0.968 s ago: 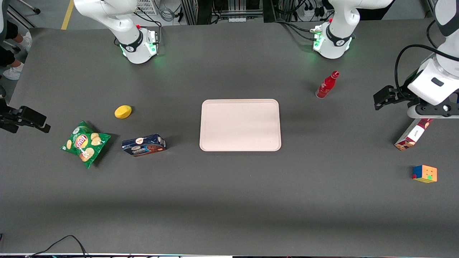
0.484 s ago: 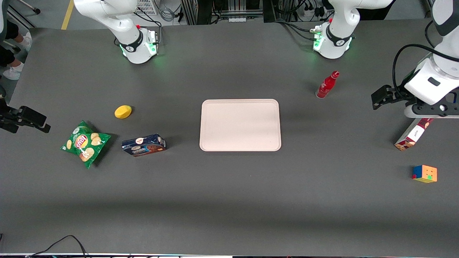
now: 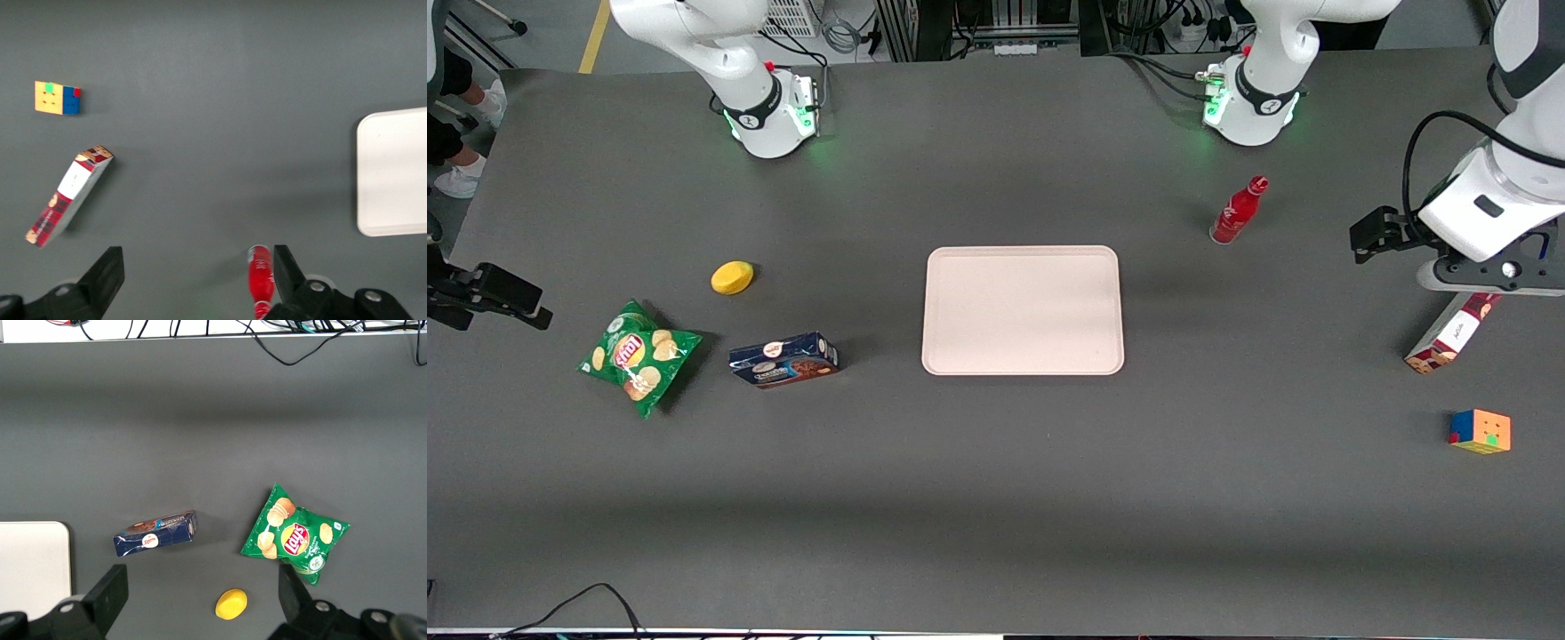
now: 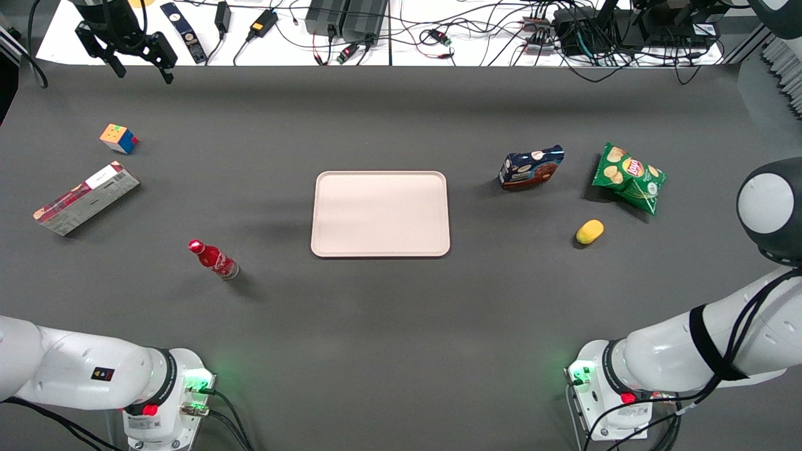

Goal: Place red cookie box on tray
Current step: 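Move the left gripper over the red plaid cookie box and descend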

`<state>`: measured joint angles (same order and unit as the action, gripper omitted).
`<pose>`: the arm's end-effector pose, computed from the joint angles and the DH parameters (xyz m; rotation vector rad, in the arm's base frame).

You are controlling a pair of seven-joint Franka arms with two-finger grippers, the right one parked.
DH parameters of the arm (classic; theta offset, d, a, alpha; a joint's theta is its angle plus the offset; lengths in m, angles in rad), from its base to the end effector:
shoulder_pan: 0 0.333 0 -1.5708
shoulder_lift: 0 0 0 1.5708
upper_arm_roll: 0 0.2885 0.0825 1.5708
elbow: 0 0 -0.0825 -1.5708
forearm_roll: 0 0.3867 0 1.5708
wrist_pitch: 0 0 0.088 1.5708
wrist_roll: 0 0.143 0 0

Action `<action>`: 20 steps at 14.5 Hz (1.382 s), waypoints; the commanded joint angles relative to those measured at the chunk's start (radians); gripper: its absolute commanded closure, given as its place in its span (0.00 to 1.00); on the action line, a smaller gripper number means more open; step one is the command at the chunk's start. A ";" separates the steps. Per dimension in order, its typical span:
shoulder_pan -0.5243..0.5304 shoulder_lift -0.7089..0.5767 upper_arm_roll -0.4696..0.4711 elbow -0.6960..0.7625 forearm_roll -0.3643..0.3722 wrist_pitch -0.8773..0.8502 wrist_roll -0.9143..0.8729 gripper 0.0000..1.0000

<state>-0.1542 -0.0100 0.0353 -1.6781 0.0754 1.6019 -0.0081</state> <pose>0.5483 -0.0548 0.5187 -3.0561 0.1769 0.0939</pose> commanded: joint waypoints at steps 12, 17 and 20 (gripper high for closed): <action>0.016 0.008 0.357 -0.199 0.050 0.220 0.919 0.00; 0.018 0.002 0.489 -0.391 0.049 0.444 1.072 0.00; 0.074 0.010 0.497 -0.477 0.047 0.585 1.140 0.00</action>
<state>-0.1185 0.0174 0.5270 -2.0681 0.1157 2.0674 1.0586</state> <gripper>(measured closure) 0.000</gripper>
